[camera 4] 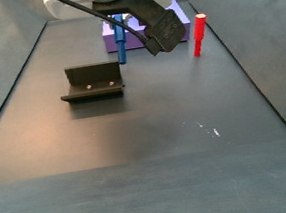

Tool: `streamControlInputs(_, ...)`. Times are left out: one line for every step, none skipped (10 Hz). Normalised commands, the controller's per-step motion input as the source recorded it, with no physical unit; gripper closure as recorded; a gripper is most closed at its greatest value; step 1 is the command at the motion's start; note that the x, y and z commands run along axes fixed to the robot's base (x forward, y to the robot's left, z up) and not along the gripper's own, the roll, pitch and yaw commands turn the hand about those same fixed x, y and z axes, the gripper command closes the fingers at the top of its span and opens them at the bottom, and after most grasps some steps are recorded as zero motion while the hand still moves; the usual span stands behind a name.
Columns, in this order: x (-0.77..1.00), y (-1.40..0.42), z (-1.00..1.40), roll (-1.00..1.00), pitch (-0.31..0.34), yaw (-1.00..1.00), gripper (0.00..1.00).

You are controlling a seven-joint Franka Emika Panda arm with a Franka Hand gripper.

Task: Pick up the blue object. Move up. Place the blue object on the fixture. Regrasp the blue object. Move to above the board. Insert the blue object.
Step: Place the blue object on the fixture.

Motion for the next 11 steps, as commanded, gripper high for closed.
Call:
streamControlInputs(0.12,0.00,-0.11,0.03,0.000,0.00,1.00)
streamControlInputs(0.21,0.00,-0.28,0.01,0.000,0.00,1.00)
streamControlInputs(0.43,0.05,-0.35,-0.17,-0.117,0.00,1.00)
streamControlInputs(0.81,0.00,-0.03,-0.06,-0.020,0.02,1.00)
streamControlInputs(0.94,0.00,0.05,0.00,0.000,0.03,1.00)
streamControlInputs(0.79,0.00,0.16,0.00,0.000,0.02,1.00)
streamControlInputs(0.67,0.00,0.16,0.00,0.000,0.00,1.00)
streamControlInputs(0.65,0.04,0.00,-0.06,0.000,0.02,1.00)
streamControlInputs(0.61,0.13,-0.05,-0.27,0.000,0.03,1.00)
streamControlInputs(0.49,0.29,-0.29,-0.58,0.000,0.00,1.00)
streamControlInputs(0.46,0.33,-0.31,-0.69,0.000,0.00,1.00)
